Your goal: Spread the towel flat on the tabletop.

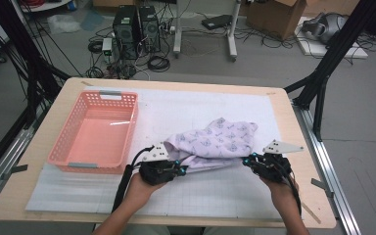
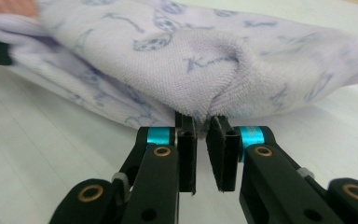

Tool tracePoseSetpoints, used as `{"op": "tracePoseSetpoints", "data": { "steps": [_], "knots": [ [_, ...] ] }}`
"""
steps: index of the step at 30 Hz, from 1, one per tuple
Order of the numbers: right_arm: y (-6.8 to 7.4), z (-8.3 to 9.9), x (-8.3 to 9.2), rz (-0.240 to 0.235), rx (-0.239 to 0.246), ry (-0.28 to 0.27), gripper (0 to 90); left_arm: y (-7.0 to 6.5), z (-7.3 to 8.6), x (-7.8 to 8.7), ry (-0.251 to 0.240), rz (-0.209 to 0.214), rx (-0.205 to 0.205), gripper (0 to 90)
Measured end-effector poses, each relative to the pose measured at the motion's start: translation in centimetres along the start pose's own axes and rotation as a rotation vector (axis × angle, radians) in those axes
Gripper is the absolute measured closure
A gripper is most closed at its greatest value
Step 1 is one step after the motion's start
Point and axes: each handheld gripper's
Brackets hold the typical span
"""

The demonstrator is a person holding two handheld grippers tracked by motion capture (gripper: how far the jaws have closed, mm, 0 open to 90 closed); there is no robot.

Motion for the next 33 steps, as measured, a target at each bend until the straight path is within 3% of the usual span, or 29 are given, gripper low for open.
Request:
{"op": "tracePoseSetpoints", "data": {
  "steps": [2,5,6,8,9,11,13,17,20,21,22,26,27,29,31,33],
  "knots": [
    [-0.1,-0.3,1.0,0.047,-0.007,0.015,82.4,-0.7,-0.1,-0.6,0.002,0.024,-0.011,82.1],
    [-0.4,-0.8,1.2,0.049,-0.032,-0.007,82.3,-1.0,-0.1,-1.4,0.018,0.005,-0.003,69.8],
    [-0.5,-1.1,1.2,0.045,-0.041,-0.024,82.2,-0.8,-0.1,-1.5,0.020,-0.011,0.006,69.8],
    [-0.4,-1.8,0.9,0.025,-0.053,-0.047,81.9,-0.4,-0.1,-1.6,0.024,-0.056,0.026,60.7],
    [-0.1,-2.8,0.1,0.010,-0.040,-0.064,81.9,-0.1,-0.1,-1.6,0.024,-0.085,0.033,50.7],
    [0.2,-3.3,-0.4,0.000,-0.042,-0.067,81.7,0.4,-0.1,-1.7,0.031,-0.133,0.031,47.7],
    [0.9,-5.0,-2.6,-0.016,-0.025,-0.069,81.2,1.2,-0.3,-2.1,0.036,-0.148,0.050,43.8],
    [1.7,-7.0,-6.0,-0.024,-0.037,-0.044,81.3,1.5,-0.3,-2.8,0.063,-0.171,0.040,48.5],
    [2.3,-7.9,-8.3,-0.027,-0.031,-0.020,81.4,1.7,-0.1,-3.3,0.093,-0.201,0.003,64.2],
    [2.3,-7.9,-8.3,-0.027,-0.031,-0.020,81.4,1.8,0.0,-3.3,0.101,-0.209,-0.007,64.2],
    [2.7,-8.2,-9.5,-0.026,-0.026,-0.010,81.4,2.0,0.1,-3.3,0.104,-0.213,-0.012,76.4],
    [2.8,-8.3,-11.1,-0.014,-0.031,0.023,80.9,2.6,0.2,-2.9,0.098,-0.197,0.005,81.7],
    [2.5,-8.1,-11.6,-0.020,-0.047,0.036,77.3,2.7,0.2,-2.8,0.095,-0.192,0.013,82.4],
    [2.4,-8.0,-11.6,-0.029,-0.062,0.036,74.4,2.9,0.3,-2.6,0.090,-0.182,0.022,82.6],
    [2.2,-7.8,-10.5,-0.060,-0.069,0.008,62.4,3.0,0.4,-2.5,0.080,-0.175,0.037,82.7],
    [2.2,-7.8,-9.9,-0.075,-0.072,0.002,61.4,3.1,0.5,-2.4,0.069,-0.170,0.054,82.6]
  ]
}}
Point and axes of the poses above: each handheld gripper's, and its own axes: x roughly backward along the jaws, z roughly out of its underside, y roughly to its left, and after that the axes turned 5 degrees about -x, right-handed
